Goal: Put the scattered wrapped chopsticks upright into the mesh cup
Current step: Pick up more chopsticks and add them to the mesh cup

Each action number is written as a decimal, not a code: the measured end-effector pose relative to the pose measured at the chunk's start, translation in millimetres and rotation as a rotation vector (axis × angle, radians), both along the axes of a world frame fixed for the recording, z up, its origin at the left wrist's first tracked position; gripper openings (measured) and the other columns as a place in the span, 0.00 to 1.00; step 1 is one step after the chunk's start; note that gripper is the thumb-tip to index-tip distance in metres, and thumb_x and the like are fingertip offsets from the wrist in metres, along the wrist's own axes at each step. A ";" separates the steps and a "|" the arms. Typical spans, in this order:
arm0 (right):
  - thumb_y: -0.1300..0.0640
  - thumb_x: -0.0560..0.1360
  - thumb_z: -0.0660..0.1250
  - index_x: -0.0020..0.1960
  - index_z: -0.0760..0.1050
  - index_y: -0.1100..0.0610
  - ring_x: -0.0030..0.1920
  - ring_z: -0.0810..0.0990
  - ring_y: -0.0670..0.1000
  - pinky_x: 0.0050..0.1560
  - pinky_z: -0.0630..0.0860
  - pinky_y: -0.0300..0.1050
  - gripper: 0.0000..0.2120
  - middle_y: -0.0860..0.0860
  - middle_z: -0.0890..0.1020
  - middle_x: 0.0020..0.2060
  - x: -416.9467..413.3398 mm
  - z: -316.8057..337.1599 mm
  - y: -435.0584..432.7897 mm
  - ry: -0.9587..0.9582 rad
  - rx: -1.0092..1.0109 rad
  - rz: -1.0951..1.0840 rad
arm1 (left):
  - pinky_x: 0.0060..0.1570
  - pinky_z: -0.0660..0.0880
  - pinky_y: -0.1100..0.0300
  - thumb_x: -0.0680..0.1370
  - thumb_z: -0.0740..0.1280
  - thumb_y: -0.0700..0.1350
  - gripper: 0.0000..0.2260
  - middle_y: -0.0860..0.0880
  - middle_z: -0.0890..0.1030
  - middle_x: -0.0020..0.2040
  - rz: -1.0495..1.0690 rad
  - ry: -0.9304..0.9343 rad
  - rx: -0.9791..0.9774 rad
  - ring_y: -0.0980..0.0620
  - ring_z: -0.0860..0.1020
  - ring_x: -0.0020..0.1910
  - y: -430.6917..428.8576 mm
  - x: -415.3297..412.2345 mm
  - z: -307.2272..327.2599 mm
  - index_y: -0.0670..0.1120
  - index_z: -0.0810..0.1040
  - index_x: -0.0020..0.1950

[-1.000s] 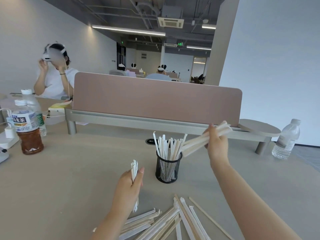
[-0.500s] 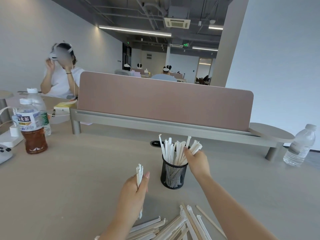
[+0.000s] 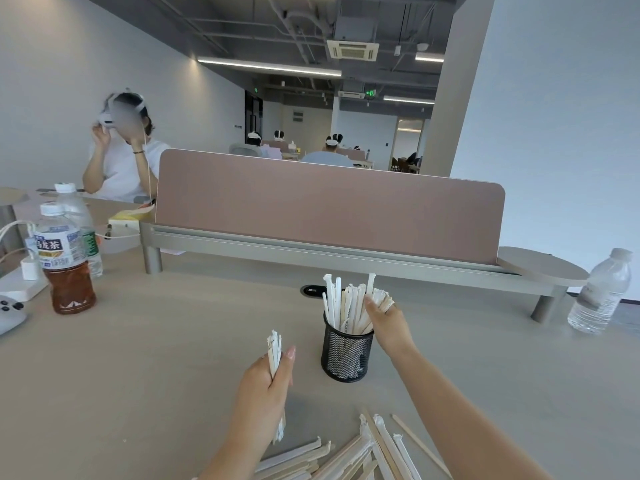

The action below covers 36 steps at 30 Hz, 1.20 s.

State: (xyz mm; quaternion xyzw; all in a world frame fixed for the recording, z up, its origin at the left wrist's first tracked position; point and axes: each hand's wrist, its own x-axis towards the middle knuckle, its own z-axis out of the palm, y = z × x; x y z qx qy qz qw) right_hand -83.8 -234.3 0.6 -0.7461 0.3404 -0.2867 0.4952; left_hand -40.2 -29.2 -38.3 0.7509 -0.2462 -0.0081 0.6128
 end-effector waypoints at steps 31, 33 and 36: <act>0.50 0.62 0.77 0.61 0.66 0.41 0.59 0.71 0.36 0.55 0.69 0.33 0.32 0.40 0.75 0.59 -33.6 -62.0 14.4 -0.108 -0.041 0.286 | 0.37 0.69 0.56 0.79 0.57 0.52 0.16 0.54 0.72 0.23 -0.044 0.119 -0.232 0.56 0.72 0.27 -106.8 45.1 49.8 0.46 0.81 0.42; 0.50 0.62 0.77 0.61 0.66 0.41 0.58 0.71 0.36 0.55 0.69 0.33 0.32 0.40 0.75 0.60 -33.6 -62.8 12.9 -0.110 -0.051 0.282 | 0.38 0.68 0.56 0.79 0.57 0.53 0.15 0.52 0.68 0.27 -0.040 0.124 -0.217 0.53 0.70 0.30 -110.7 49.2 43.4 0.47 0.81 0.51; 0.48 0.61 0.77 0.62 0.66 0.41 0.60 0.72 0.39 0.60 0.70 0.38 0.33 0.40 0.75 0.60 -32.8 -64.5 11.9 -0.102 -0.060 0.278 | 0.46 0.69 0.59 0.78 0.60 0.55 0.17 0.46 0.76 0.46 -0.047 0.124 -0.212 0.50 0.75 0.45 -115.1 55.5 39.4 0.47 0.78 0.59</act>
